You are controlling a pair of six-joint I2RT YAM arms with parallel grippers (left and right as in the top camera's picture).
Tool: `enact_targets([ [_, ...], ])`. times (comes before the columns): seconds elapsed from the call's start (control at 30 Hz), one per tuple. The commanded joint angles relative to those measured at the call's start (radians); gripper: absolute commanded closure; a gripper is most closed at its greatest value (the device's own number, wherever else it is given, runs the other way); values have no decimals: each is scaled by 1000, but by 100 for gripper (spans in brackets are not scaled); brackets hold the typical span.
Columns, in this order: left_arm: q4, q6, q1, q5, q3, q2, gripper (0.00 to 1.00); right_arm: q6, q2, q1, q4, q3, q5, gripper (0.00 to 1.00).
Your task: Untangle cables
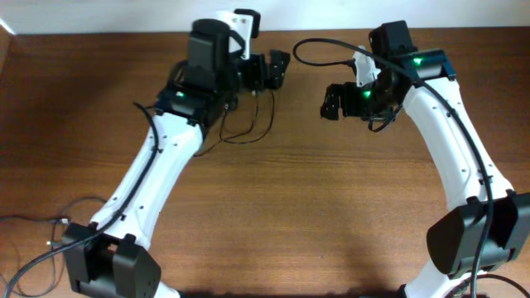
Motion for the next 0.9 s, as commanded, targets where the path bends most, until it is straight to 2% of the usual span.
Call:
enact_targets([
  [0.0,-87,-60,-13,-300,9,20,0,-5,2,-1,1,-2,5,1],
  [0.23,-91,-67,-11,-305,9,239,1,-5,2,-1,1,-2,5,1],
  [0.3,-46,-67,3,-377,9,298,1,-5,2,-1,1,-2,5,1],
  [0.4,34,-67,17,-373,9,384,1,-5,2,-1,1,-2,5,1],
  [0.47,50,-67,21,-373,9,420,30,-5,2,-1,1,-2,5,1],
  [0.5,49,-67,21,-372,9,431,38,-5,2,-1,1,-2,5,1],
  [0.57,42,-67,16,-335,9,439,44,-5,2,-1,1,-2,5,1],
  [0.63,35,-67,13,-335,9,440,45,-5,2,-1,1,-2,5,1],
  [0.67,35,-68,11,-335,9,440,50,-5,2,-1,1,-2,5,1],
  [0.87,84,-68,-21,-330,9,502,54,-5,2,-1,1,-2,5,1],
])
